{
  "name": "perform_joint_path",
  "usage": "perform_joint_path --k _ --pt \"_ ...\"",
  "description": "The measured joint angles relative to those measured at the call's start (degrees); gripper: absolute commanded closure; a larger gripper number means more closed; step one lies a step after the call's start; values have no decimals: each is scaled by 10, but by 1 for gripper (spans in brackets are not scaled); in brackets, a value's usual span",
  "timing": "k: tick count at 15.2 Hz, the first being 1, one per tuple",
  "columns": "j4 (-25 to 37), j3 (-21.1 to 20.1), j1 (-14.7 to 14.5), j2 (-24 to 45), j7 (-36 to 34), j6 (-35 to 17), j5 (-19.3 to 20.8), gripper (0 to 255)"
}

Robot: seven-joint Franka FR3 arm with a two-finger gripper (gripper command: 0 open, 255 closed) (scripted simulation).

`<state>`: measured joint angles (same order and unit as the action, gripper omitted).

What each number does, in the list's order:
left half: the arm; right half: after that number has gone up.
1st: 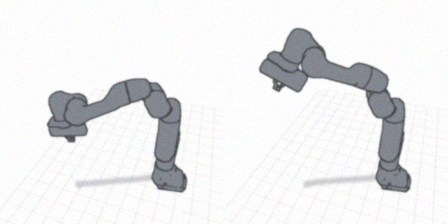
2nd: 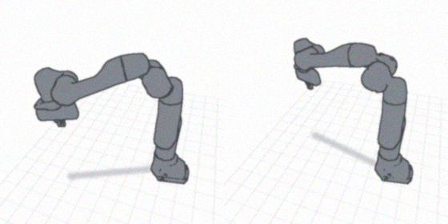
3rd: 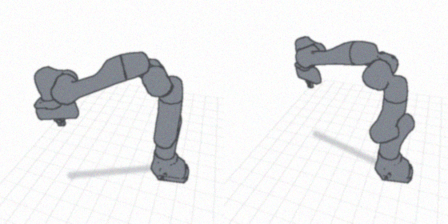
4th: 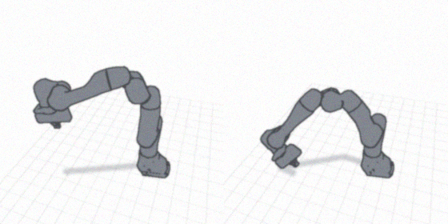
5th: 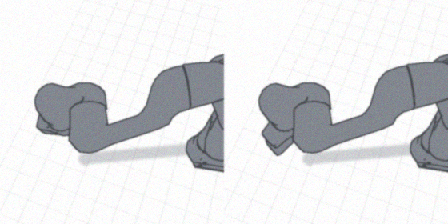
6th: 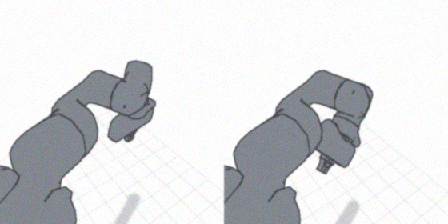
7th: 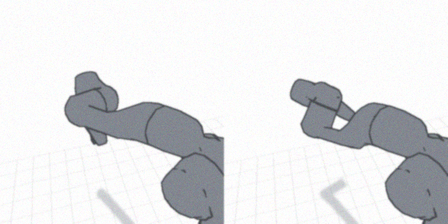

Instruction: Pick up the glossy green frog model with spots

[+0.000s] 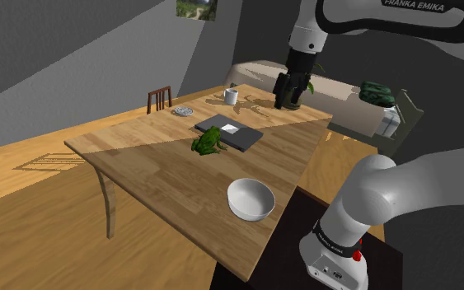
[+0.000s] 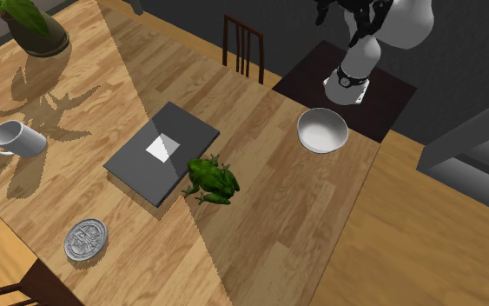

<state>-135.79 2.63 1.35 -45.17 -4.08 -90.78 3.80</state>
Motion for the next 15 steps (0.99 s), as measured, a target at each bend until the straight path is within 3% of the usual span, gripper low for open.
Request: perform_joint_path --k 2,8,15 --pt "1 5 1 9 3 -7 -1 0" --pt "39 60 2 130 35 -78 -31 0" --pt "114 124 -4 289 96 -135 -101 0"
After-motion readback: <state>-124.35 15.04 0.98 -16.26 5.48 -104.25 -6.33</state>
